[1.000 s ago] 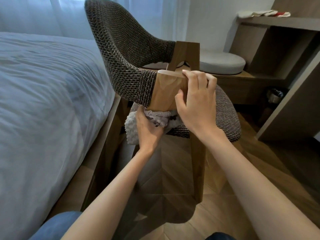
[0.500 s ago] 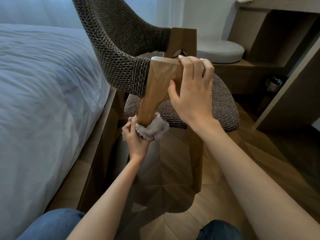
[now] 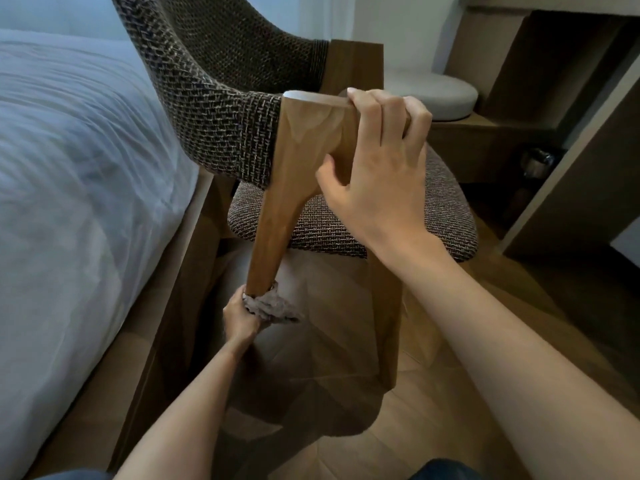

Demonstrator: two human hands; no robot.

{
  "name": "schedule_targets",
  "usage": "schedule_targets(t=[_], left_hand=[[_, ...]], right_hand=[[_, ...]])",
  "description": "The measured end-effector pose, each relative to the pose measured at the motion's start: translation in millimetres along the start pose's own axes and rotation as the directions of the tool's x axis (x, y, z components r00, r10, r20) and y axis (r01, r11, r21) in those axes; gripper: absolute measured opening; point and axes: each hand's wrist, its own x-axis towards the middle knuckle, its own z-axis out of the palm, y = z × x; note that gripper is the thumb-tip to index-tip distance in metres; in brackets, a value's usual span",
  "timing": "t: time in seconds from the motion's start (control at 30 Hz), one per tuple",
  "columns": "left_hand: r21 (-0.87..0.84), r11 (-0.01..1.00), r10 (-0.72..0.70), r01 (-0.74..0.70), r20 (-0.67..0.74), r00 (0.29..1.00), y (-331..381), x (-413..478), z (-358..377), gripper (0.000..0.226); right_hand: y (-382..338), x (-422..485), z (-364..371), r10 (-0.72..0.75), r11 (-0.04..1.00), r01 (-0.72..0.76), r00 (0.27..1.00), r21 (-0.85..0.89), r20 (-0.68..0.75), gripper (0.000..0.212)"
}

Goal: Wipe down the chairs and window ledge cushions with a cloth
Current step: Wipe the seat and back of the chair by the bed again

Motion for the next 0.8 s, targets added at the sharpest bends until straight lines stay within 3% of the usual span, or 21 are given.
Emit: schedule_targets(t=[0.1, 0.23, 0.4, 0.57, 0.63, 0.7, 0.8], left_hand=[[-0.044, 0.968, -0.243, 0.248, 0.088, 0.966, -14, 6, 4, 0.049], [-0.066, 0.956, -0.282, 0.288, 0.082, 0.956, -13, 6, 6, 0.053], [-0.096, 0.984, -0.166, 0.150, -0.197, 0.966, 34, -14, 13, 0.059], [-0.215, 0.973, -0.022, -0.078, -0.428, 0.903, 107, -41, 2, 0.066], [-0.199, 0.946, 0.122, -0.255, -0.509, 0.852, 127, -59, -3, 0.063], [-0.203, 0.897, 0.238, -0.392, -0.524, 0.818, 141, -73, -7, 0.061], [-0.276, 0.855, 0.258, -0.439, -0.507, 0.822, 166, -75, -11, 0.059]], right_hand=[[1, -1, 3, -0.016, 1.000, 0.016, 1.000, -0.002, -0.024, 0.063], [0, -1, 5, -0.013, 1.000, 0.012, 0.998, -0.012, -0.066, 0.064], [-1, 0, 2, -0.009, 0.999, 0.008, 0.999, -0.034, -0.050, 0.066], [1, 1, -7, -0.025, 0.999, 0.026, 0.999, -0.018, 0.045, 0.068], [1, 1, -11, -0.032, 0.999, 0.032, 0.997, 0.008, 0.070, 0.068], [2, 2, -14, -0.034, 0.999, 0.031, 0.996, 0.039, 0.081, 0.066], [3, 2, -17, -0.026, 0.996, 0.018, 0.995, 0.088, 0.091, 0.060]])
